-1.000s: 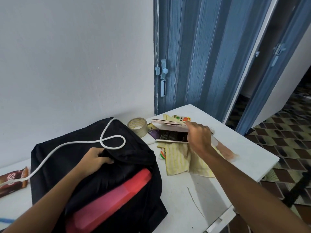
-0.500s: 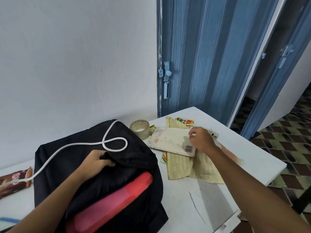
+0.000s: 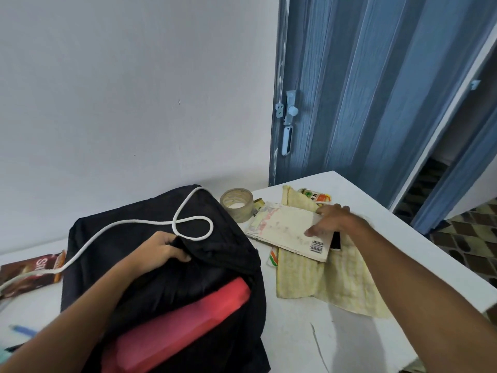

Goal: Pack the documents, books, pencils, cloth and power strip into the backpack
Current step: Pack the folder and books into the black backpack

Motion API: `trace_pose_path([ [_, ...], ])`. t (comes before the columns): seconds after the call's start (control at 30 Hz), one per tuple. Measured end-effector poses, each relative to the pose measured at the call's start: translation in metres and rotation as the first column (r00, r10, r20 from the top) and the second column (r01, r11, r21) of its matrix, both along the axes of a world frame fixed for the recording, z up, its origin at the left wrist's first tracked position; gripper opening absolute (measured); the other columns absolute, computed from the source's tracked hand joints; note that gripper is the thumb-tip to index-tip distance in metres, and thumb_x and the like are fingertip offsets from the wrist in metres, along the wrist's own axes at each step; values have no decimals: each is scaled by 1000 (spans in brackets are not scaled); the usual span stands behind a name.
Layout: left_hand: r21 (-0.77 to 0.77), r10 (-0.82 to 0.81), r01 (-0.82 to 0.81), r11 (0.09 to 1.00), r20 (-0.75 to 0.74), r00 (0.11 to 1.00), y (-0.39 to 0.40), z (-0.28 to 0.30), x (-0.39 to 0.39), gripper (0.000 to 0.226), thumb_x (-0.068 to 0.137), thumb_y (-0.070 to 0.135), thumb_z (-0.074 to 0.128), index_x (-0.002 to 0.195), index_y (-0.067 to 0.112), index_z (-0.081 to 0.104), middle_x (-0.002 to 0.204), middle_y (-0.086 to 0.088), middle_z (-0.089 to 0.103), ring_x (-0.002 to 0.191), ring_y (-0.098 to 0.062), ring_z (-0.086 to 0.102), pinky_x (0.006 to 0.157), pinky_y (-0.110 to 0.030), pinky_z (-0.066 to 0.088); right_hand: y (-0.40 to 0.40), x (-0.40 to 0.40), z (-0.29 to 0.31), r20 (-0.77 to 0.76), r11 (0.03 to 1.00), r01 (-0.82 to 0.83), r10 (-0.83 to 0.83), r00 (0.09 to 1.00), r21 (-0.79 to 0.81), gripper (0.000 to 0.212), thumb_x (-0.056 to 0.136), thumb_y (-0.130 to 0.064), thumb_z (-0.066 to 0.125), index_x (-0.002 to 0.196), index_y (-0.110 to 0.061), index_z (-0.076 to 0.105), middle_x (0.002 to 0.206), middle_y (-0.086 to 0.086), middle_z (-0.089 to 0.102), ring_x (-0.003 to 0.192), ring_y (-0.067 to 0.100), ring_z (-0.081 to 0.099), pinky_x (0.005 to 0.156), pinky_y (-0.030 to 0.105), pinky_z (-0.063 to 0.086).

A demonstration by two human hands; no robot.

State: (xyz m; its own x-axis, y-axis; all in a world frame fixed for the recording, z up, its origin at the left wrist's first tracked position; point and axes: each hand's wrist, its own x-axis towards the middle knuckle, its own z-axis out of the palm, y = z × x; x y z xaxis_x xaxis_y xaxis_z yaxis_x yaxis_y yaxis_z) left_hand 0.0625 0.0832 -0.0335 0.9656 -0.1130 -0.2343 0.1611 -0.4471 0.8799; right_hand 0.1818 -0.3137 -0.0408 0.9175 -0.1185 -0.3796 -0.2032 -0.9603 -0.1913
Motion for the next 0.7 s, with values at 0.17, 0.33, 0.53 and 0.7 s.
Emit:
trace_pose_path([
  [0.17, -24, 10, -10, 1000, -1, 1000, -1, 0, 1, 22, 49, 9, 72, 70, 5, 77, 80, -13, 74, 76, -17, 69, 74, -23, 51, 1, 9, 3, -23, 1000, 15, -16, 1000, -13, 109, 52, -63, 82, 142, -23, 35, 136, 11, 36, 131, 30, 26, 102, 43, 35],
  [0.33, -35, 12, -12, 999, -3, 1000, 0, -2, 1, 30, 41, 18, 76, 68, 5, 76, 79, -13, 74, 75, -17, 69, 77, -28, 51, 5, 12, 8, -7, 999, 0, 0, 1000, -50, 105, 49, -55, 86, 134, -17, 38, 134, 10, 36, 129, 29, 27, 101, 45, 37],
  [0.53, -45, 4, -4, 999, -7, 1000, 2, -3, 2, 39, 38, 24, 77, 72, 5, 77, 83, -15, 75, 79, -20, 70, 83, -32, 52, 3, 15, 22, 51, 964, 46, -61, 997, 260, 68, 50, -20, 93, 106, -5, 57, 105, 11, 66, 95, 28, 63, 86, 37, 53],
  [0.7, -40, 0, -1, 999, -11, 1000, 3, -4, 1, 42, 38, 28, 77, 74, 8, 77, 85, -13, 75, 82, -21, 70, 88, -36, 51, -7, 6, 29, -69, 531, 297, -406, 911, 794, 46, 64, 7, 80, 106, 0, 63, 104, 19, 69, 88, 30, 67, 80, 39, 54],
])
